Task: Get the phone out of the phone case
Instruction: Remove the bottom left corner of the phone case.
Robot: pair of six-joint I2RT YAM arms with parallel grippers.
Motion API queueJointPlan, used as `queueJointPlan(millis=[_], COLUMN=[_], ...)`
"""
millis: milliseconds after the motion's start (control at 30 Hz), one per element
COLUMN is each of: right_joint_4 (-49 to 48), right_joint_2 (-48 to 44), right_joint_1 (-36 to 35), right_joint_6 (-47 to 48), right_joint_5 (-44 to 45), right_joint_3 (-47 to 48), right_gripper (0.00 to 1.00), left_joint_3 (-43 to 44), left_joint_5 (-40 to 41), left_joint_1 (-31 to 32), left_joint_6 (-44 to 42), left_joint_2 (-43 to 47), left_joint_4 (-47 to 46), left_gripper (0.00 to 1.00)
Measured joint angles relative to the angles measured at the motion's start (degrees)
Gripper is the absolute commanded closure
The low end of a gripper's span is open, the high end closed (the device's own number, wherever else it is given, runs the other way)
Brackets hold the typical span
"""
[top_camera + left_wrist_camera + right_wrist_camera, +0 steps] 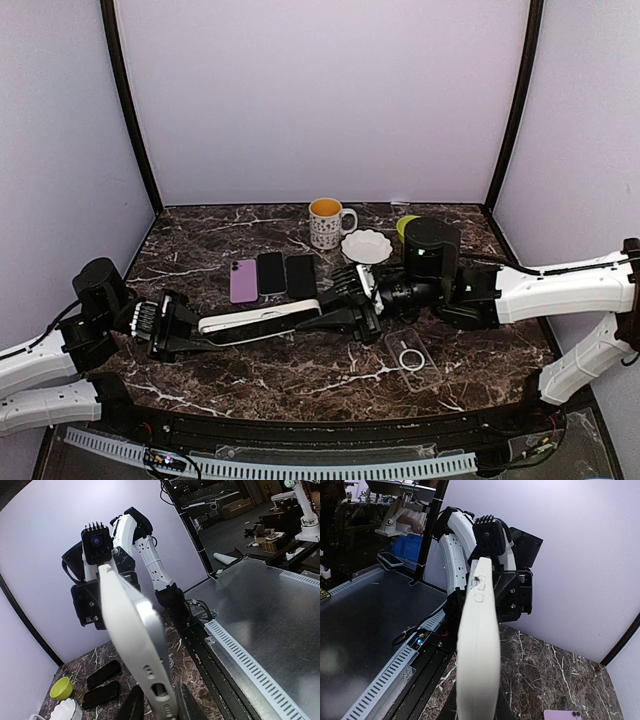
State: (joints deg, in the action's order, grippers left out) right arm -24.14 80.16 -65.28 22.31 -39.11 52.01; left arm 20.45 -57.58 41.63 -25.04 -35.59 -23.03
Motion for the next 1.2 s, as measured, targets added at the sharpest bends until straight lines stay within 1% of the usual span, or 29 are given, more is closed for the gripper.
queueJointPlan(millis=[333, 667, 833, 933, 1200], right_joint_4=[5.62, 12.07, 15.04, 18.27, 23.1], right_joint_2=[0.68, 2.1, 2.14, 2.14, 2.12], right_joint_1=[0.02, 0.09, -0.15, -1.05, -3.41], right_joint_6=[5.38, 9.42, 13.55, 17.29, 25.33], right_joint_5=[-3.56, -7.65, -8.11, -7.26, -4.11], right_joint_3=[2.03, 5.44, 5.6, 6.32, 6.51], right_gripper=[1.0, 1.0, 1.0, 1.0, 1.0], left_joint_3=[0.61, 0.96, 1.51, 1.92, 3.1], left_joint_5=[-6.69, -8.9, -8.22, -7.72, -5.92], left_joint_1=[0.02, 2.23, 3.98, 5.25, 8.11], left_joint_6=[0.74, -0.96, -4.35, -7.15, -15.1], left_joint_2=[-3.48, -4.44, -5.22, -5.46, -7.08], left_joint_4=[1.38, 3.93, 7.63, 10.95, 19.08], left_gripper=[0.76, 0.76, 0.76, 0.76, 0.78])
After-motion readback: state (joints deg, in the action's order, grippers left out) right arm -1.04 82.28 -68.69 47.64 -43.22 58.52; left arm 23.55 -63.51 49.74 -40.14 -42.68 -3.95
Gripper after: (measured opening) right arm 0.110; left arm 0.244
